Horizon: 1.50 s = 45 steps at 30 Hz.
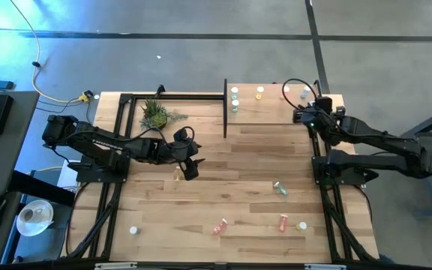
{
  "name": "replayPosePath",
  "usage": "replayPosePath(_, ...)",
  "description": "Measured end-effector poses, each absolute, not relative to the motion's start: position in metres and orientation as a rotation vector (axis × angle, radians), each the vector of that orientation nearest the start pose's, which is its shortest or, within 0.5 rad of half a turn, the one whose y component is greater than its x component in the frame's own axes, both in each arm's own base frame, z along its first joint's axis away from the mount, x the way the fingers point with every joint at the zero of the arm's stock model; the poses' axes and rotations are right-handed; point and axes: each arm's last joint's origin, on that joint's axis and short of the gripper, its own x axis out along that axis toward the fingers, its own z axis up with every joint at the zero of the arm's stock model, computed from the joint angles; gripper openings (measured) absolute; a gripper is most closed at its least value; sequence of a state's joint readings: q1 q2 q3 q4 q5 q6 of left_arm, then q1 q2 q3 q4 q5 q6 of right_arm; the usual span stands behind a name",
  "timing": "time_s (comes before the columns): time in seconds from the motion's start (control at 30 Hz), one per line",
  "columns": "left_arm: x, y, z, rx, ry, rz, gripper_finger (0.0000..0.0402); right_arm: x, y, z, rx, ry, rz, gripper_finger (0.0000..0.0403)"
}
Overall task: Pick and place medicine bottles onto shelf by color
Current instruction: Put the blue pill bottle aligned with the other blue pill bottle on the shelf
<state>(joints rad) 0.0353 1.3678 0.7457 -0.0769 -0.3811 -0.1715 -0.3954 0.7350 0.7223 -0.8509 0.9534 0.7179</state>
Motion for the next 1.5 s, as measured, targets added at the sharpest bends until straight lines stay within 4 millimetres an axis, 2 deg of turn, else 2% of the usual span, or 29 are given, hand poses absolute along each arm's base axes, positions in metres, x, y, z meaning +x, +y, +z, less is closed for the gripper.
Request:
replayPosePath(0.5, 0.273, 0.02, 0.207, -0.042, 0.658, 0.454, 0.0243, 0.12, -0.085, 0.264, 0.364, 0.42, -1.544, 0.0106)
replayPosePath(1.3, 0.273, 0.02, 0.207, -0.042, 0.658, 0.454, 0.0243, 0.12, -0.091, 0.261, 0.393, 0.46, -1.54, 0.0106)
replayPosePath(1.5, 0.273, 0.02, 0.207, -0.042, 0.658, 0.453, 0.0243, 0.12, -0.091, 0.261, 0.379, 0.473, -1.535, 0.0125)
